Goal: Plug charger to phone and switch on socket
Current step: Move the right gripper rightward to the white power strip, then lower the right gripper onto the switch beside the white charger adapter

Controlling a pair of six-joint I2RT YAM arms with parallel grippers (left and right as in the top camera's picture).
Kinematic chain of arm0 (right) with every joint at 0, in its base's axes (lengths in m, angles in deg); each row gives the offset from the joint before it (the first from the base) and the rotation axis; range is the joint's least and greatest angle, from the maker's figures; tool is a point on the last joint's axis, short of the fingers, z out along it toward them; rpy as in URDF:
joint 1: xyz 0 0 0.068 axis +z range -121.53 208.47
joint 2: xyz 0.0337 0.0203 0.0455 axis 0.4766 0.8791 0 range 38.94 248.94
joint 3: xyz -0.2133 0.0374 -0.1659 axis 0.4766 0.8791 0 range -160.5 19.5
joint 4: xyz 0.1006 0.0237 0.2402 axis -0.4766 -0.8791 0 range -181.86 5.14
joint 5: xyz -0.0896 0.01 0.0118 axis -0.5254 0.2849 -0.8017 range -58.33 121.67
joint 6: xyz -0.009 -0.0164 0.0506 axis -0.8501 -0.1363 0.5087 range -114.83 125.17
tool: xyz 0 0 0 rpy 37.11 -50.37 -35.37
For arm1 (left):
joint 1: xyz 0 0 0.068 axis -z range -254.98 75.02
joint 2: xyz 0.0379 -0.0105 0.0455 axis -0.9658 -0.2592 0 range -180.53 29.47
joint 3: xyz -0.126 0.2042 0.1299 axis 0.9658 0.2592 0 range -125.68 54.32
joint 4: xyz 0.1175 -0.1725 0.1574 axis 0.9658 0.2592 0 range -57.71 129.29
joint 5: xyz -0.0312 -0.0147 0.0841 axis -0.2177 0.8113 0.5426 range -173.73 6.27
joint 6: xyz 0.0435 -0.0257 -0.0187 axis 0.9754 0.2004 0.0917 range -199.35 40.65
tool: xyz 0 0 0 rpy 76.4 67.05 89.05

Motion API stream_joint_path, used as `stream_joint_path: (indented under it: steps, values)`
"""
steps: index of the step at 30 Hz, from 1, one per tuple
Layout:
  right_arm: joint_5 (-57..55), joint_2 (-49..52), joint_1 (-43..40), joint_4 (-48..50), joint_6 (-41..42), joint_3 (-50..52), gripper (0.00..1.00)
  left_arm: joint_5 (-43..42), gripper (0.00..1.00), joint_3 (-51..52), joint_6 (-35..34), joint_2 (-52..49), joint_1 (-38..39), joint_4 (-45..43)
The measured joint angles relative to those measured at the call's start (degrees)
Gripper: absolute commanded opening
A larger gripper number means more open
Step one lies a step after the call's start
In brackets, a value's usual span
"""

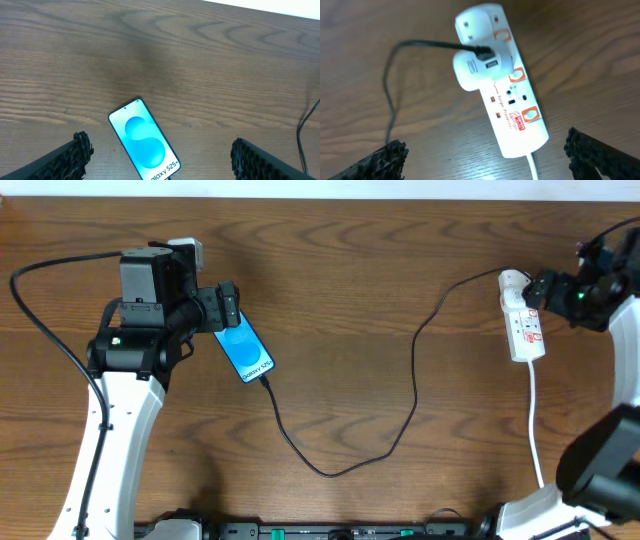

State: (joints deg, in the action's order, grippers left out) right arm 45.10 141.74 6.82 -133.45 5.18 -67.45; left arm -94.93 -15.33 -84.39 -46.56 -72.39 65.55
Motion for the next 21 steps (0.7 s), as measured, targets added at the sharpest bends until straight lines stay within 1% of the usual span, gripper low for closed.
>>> stream_joint_path:
  steps: [6,21]
  values:
    - [0.1,5.0,0.0,0.8,-0.7,0.0,0.99,0.0,0.91,0.0,0.0,0.0,0.0,0.0]
    - [0.1,11.0,0.0,6.1,-0.9,0.0,0.99,0.0,0.91,0.0,0.0,0.0,0.0,0.0]
